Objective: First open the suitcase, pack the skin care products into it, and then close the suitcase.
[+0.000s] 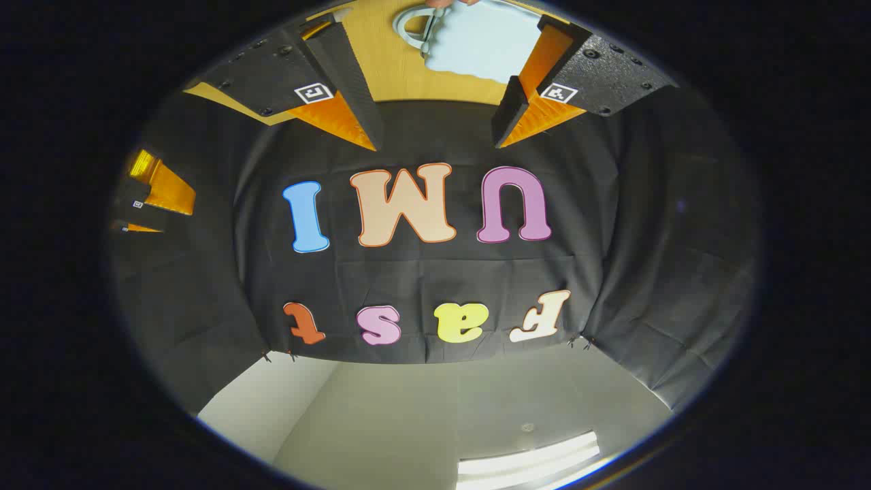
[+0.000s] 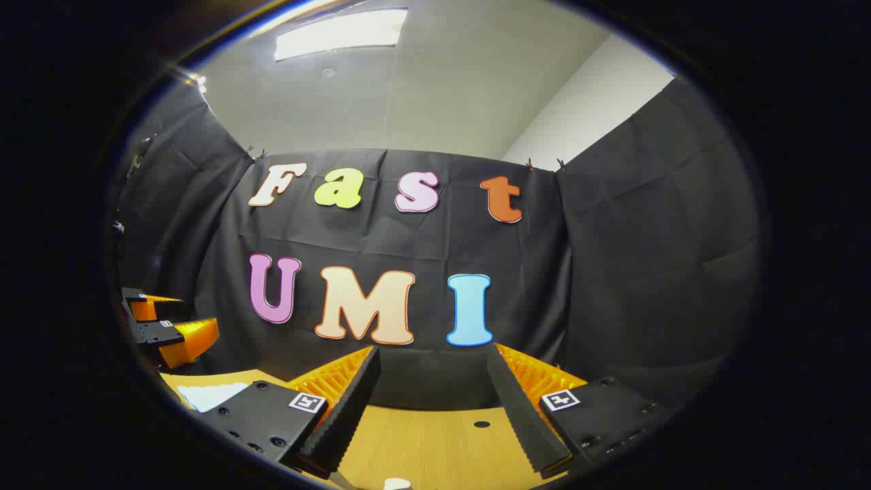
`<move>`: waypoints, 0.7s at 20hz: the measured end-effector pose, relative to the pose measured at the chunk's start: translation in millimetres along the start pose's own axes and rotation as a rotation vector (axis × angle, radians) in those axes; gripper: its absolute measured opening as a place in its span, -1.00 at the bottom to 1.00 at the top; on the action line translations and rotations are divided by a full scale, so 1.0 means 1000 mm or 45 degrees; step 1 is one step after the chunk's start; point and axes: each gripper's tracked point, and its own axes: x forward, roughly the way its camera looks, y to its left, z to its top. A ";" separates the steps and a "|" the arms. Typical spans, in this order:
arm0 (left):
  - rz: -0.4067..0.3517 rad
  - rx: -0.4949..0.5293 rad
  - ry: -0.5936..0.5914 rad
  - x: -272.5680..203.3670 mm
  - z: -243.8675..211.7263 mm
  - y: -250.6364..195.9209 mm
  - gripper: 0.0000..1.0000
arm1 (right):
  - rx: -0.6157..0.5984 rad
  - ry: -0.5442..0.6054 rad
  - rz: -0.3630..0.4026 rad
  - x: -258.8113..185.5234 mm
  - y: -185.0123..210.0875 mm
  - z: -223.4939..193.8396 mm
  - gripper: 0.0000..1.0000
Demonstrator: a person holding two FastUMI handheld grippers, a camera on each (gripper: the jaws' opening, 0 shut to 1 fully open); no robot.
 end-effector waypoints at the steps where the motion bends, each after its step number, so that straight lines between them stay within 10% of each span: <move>1: -0.001 0.003 -0.003 0.001 0.000 0.000 0.88 | 0.007 0.003 -0.001 0.001 0.000 -0.001 0.96; 14: -0.037 0.053 0.264 0.004 -0.091 -0.015 0.89 | -0.007 0.051 0.081 -0.004 0.005 -0.032 0.97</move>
